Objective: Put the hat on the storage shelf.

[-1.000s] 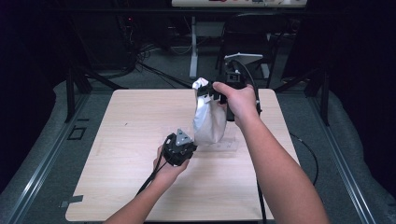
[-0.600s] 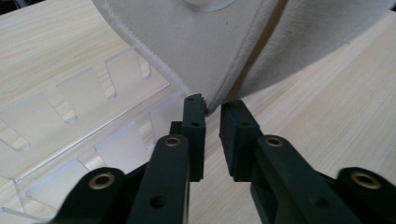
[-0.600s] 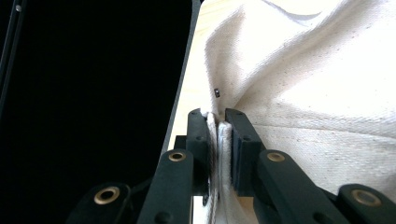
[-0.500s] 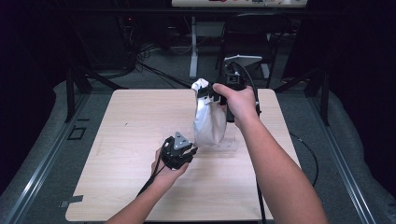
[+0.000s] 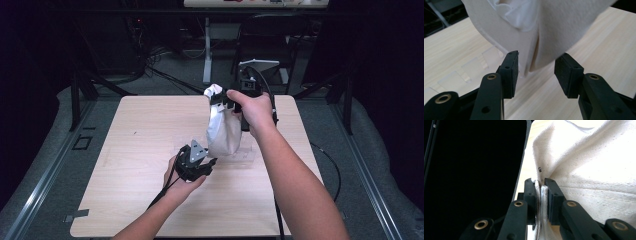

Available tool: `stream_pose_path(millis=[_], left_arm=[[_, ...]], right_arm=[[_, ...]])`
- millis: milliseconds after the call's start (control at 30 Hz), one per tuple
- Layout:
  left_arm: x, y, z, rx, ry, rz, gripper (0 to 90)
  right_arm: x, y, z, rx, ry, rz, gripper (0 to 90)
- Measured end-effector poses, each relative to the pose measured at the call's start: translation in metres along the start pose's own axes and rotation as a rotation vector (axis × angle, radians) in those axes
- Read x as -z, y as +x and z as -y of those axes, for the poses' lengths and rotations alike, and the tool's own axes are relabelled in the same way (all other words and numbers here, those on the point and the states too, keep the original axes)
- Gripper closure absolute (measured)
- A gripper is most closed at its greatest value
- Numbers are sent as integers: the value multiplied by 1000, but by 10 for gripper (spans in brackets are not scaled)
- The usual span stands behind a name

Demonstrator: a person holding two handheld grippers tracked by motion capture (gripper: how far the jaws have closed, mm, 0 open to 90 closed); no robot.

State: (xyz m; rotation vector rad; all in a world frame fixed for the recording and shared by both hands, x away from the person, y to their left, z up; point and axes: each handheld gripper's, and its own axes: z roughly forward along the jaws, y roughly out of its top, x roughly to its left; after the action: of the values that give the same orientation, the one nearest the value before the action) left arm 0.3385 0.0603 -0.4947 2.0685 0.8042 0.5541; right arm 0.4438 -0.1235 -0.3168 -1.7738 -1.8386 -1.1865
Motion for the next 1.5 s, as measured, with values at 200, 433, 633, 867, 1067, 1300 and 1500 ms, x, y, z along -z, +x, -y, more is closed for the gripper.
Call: stream_pose_path(millis=[200,433,633,867,1067,1300,1500], left_arm=[[-2,2,0,4,3,-40,761],[-1,3,4,53,14,-48,842],[-5,2,7,78,43,-40,855],[-8,5,9,103,80,-30,858],[-13,11,12,131,120,-12,857],[-16,8,15,111,106,-25,852],[-14,8,19,115,85,-10,778]], right_arm=[[-3,0,1,9,0,-3,808],[-7,-2,2,8,13,-2,808],[-13,-5,3,0,29,4,809],[-17,-12,6,-1,33,14,809],[-20,-14,6,-6,52,25,809],[-25,-21,7,-4,49,35,809],[-21,-23,7,-5,59,36,803]])
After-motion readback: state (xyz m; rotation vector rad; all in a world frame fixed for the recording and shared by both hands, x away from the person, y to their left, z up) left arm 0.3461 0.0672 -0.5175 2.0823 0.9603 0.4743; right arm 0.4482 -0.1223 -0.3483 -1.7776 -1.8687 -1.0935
